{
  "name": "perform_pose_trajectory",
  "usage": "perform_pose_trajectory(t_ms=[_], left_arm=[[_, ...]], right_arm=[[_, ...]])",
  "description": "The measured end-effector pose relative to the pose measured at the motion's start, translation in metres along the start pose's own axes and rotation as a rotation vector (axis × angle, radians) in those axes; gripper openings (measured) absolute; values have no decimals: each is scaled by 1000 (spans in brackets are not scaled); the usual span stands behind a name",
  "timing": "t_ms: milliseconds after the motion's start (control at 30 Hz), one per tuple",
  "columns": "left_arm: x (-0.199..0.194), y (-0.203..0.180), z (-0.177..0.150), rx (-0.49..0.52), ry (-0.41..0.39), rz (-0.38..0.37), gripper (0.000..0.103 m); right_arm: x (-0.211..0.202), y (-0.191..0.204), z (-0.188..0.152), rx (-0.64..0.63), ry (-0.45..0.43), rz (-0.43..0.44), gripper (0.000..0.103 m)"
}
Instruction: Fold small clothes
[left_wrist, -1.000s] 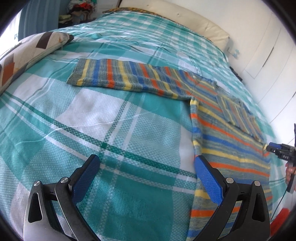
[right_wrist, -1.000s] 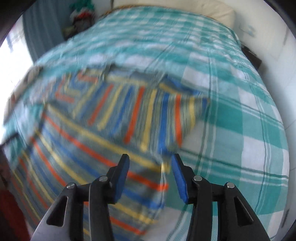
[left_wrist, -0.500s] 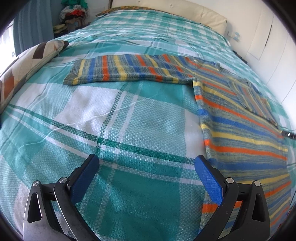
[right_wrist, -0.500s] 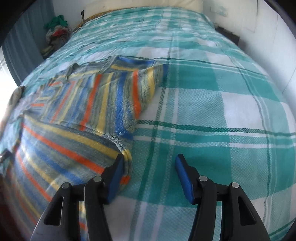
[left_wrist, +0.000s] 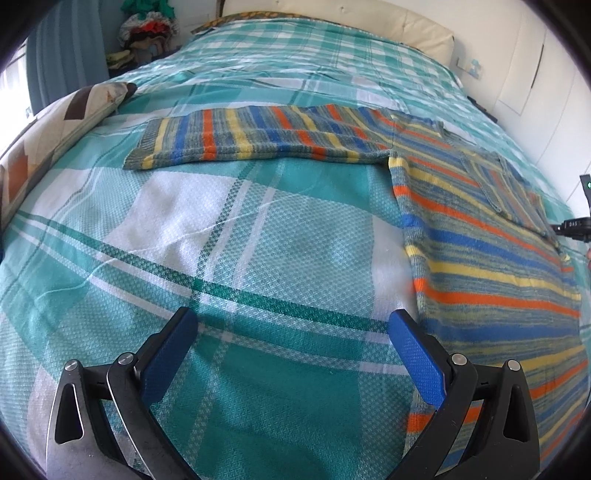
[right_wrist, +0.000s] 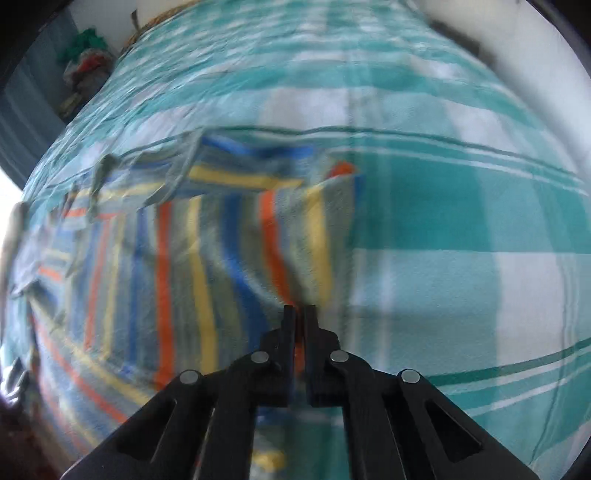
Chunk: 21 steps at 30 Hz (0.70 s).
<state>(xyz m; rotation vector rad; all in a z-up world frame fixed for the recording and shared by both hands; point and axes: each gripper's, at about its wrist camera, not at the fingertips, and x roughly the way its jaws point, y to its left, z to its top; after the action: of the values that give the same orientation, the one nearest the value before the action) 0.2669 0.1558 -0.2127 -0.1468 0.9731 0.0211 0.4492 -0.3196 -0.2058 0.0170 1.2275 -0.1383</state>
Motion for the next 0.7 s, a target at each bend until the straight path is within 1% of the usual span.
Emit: perform_pose_trajectory(t_ms=[67, 100, 133, 167, 200, 233, 267, 300, 333, 400, 433, 467, 500, 533, 600, 700], left_arm=[[0, 0, 0, 2, 1, 1, 102], [0, 0, 0, 2, 0, 2, 102], [0, 0, 0, 3, 0, 4, 102], [0, -1, 0, 6, 0, 8, 102], [1, -2, 0, 9, 0, 12, 102], [1, -3, -1, 15, 0, 20, 102], [1, -4, -1, 20, 0, 26, 102], [2, -6, -2, 25, -1, 33, 102], [2, -6, -3, 29, -3, 37, 102], [1, -7, -4, 36, -6, 43, 102], [1, -7, -5, 37, -8, 43, 102], [1, -7, -5, 39, -8, 44, 102], [1, -7, -6, 41, -8, 44, 102], [1, -7, -5, 41, -8, 44, 102], [1, -7, -5, 41, -7, 46, 102], [3, -9, -5, 49, 2, 58, 103]], right_arm=[[0, -18, -3, 72, 6, 32, 0], [-5, -24, -3, 103, -5, 53, 0], [-11, -24, -2, 105, -27, 64, 3], [-22, -20, 0, 83, -69, 90, 6], [-30, -12, 5, 43, -92, 117, 6], [-32, -4, 10, 9, -96, 143, 14], [-31, 2, 15, -15, -87, 151, 33], [-27, 10, 21, -36, -76, 143, 41], [-21, 14, 25, -48, -64, 130, 43], [-1, 18, 35, -30, -24, 90, 43], [11, 15, 39, 13, 0, 97, 41], [19, 9, 39, 49, 15, 133, 19], [22, 6, 41, 57, 11, 134, 2], [20, 7, 43, 28, -9, 109, 3], [18, 11, 46, -52, -51, 18, 3], [25, 8, 48, -54, -32, 14, 4]])
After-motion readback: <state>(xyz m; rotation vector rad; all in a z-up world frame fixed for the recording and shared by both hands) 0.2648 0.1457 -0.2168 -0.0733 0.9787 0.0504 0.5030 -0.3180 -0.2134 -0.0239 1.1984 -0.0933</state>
